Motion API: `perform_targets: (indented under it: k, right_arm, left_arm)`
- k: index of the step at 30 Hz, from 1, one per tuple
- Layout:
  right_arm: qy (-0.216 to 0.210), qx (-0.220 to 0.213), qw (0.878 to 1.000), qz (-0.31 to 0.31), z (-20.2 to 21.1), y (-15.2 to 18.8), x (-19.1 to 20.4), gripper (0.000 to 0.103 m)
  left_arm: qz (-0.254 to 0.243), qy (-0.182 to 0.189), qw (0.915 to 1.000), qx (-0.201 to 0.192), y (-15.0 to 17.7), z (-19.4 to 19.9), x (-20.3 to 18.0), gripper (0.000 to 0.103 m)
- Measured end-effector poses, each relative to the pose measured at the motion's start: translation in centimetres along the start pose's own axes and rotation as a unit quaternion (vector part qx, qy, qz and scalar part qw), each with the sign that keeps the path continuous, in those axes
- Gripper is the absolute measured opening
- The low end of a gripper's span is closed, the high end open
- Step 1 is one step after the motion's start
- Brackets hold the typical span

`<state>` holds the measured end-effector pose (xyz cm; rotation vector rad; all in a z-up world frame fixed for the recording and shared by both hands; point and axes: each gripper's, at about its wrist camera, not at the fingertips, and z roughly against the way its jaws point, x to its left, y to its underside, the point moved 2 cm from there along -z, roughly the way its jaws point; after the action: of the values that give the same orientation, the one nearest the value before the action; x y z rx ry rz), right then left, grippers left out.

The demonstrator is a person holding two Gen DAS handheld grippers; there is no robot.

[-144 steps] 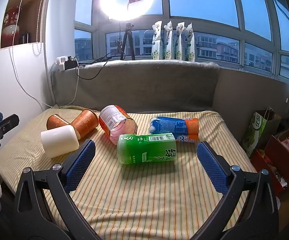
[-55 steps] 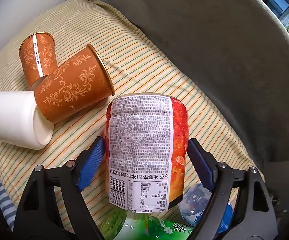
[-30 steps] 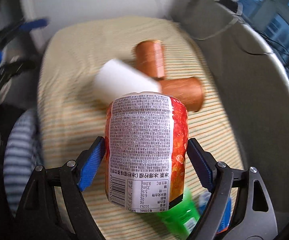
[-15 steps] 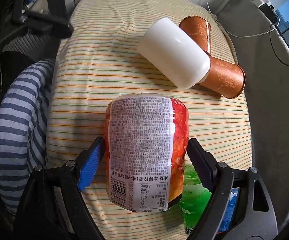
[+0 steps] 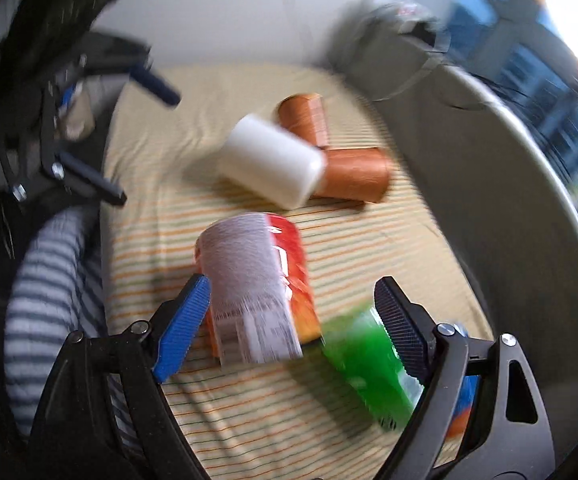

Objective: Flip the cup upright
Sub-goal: 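Lift the orange-red cup with the right tool toward the left tool, then grasp the cup with the left tool while the right tool releases it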

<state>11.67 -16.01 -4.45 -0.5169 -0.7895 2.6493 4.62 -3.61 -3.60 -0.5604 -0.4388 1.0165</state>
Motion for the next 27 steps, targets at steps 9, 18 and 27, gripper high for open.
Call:
perform_targets:
  k: [9, 18, 27]
  right_arm:
    - [0.079, -0.072, 0.977, -0.182, 6.3, 8.6, 0.3, 0.087]
    - [0.13, -0.091, 0.939, -0.305, 9.4, 15.1, 1.0, 0.087]
    - [0.142, -0.099, 0.925, -0.338, 10.3, 17.5, 0.7, 0.087]
  left_arm:
    - [-0.233, 0.025, 0.9711, 0.043, -4.8, -1.6, -5.2, 0.101]
    - [-0.352, 0.079, 0.9241, 0.125, -7.3, -5.7, -9.8, 0.101]
    - [-0.451, 0.049, 0.873, 0.179, -6.6, -9.3, -12.8, 0.101]
